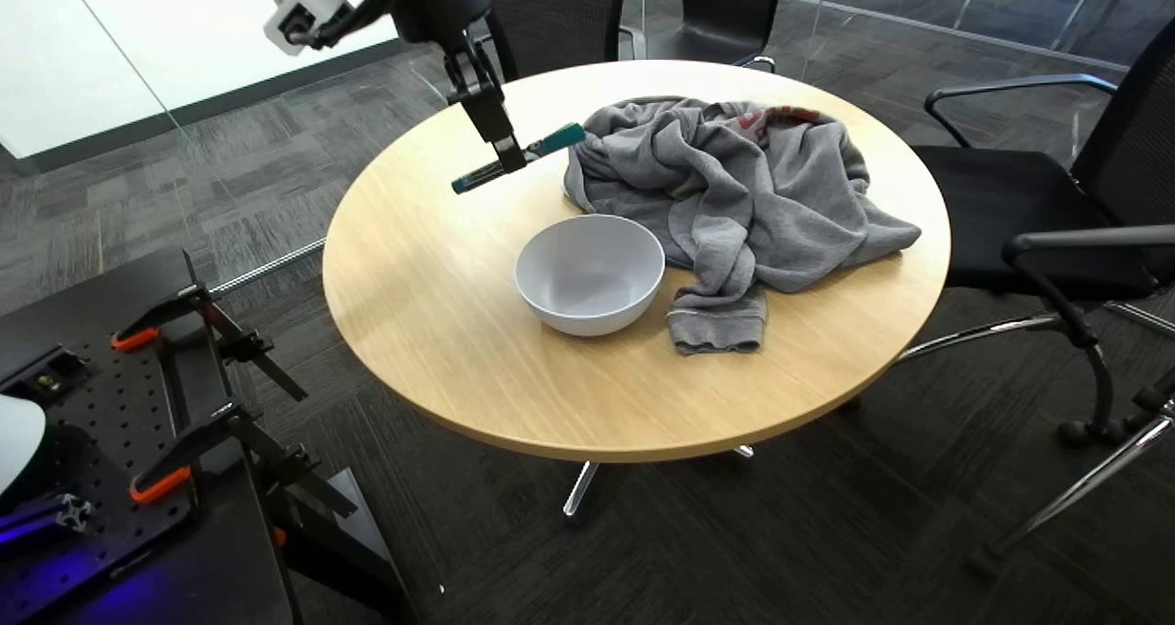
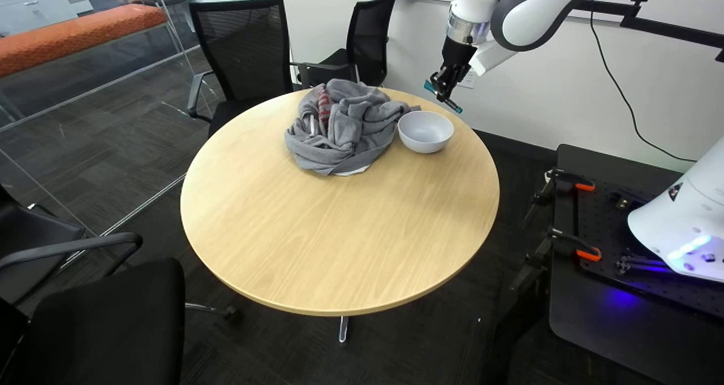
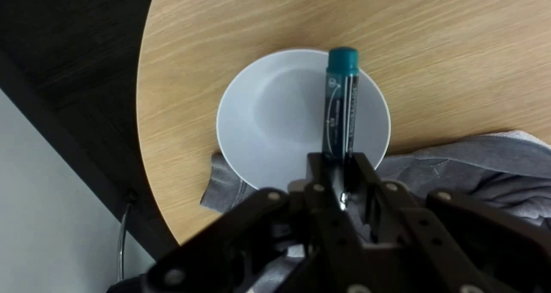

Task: Put the green marker inside the grey bowl

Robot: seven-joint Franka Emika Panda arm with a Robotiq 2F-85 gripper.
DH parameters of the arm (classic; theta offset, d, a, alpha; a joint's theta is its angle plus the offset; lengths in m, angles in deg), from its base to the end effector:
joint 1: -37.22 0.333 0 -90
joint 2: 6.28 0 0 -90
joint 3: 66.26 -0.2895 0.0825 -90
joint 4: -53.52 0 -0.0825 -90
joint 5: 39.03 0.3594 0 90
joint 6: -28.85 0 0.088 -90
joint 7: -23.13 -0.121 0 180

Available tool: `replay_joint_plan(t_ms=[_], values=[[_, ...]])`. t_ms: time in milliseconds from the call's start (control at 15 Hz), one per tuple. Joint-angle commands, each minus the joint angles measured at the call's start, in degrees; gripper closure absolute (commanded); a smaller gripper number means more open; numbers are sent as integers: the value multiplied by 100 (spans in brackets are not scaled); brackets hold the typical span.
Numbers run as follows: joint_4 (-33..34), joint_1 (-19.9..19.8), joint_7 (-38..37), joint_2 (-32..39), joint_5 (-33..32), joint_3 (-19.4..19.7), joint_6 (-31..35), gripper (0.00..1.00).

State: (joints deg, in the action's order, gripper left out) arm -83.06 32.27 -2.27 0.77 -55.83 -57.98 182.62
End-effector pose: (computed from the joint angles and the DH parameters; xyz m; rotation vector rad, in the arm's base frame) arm 0.4923 -0.1088 0.2660 2.9126 -0.6200 0.2864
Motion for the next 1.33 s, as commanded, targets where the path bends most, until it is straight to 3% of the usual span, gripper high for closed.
replay_joint_plan(t_ms=[0, 867, 1267], values=[[328, 113, -545, 411, -149, 231, 233, 95], [974, 1073, -1555, 1743, -88, 1388, 1067, 95], [1091, 1421, -1758, 2156, 63, 1688, 1222, 95]])
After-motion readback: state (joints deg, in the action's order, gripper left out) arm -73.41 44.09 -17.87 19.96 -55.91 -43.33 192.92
